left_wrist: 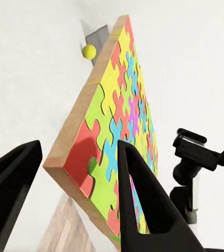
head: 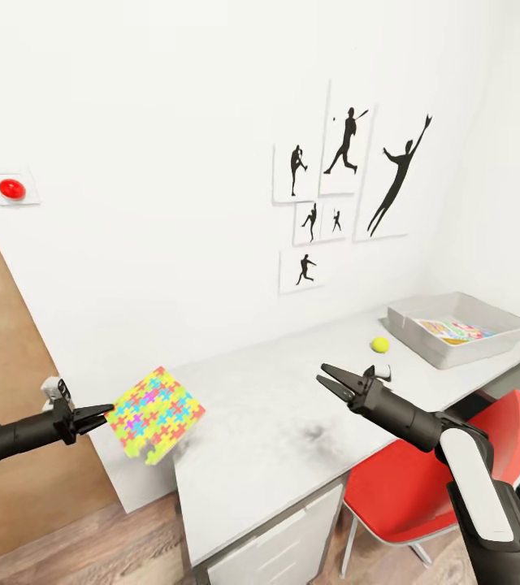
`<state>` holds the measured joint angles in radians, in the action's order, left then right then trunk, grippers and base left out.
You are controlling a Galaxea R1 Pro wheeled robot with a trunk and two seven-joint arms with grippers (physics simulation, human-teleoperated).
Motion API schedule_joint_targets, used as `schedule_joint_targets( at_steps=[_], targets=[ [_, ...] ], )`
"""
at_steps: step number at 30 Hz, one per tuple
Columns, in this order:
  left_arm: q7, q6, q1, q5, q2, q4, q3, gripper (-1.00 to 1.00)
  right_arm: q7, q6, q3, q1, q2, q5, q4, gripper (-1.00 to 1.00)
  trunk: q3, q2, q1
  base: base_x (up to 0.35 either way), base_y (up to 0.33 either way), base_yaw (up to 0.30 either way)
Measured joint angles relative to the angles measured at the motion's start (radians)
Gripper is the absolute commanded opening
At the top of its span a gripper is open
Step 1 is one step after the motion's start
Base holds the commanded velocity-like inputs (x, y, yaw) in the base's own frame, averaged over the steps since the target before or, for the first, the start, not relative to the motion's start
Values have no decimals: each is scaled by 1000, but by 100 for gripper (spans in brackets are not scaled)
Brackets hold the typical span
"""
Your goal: Put all the toys in the child's room - the three board games (two on the bed and one on the table), the two jigsaw puzzles on the table, and the tennis ball on the table - inside the toy box on the table in the child's room.
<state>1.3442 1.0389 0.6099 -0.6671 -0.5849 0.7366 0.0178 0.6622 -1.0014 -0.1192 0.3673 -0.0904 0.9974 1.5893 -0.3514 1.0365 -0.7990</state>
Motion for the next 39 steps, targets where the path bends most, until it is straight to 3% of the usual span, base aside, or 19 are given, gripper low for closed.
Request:
schedule_joint_targets(
  at_steps=[10,19,39],
  targets=[
    [1,0,0,0,1,0,0,-100,-31,2,1,0,1,-1,0,100,31,-70,38,-1,0,0],
    [-1,-1,0,2,0,-3,0,-100,-180,4,-4,1,-1,5,3,100,60,-133,73,0,0,0],
    [-1,0,0,2,-2,-3,0,-100,-155,-2,-1,0,-2,13,2,100,122,-273,150,0,0,0]
  ],
)
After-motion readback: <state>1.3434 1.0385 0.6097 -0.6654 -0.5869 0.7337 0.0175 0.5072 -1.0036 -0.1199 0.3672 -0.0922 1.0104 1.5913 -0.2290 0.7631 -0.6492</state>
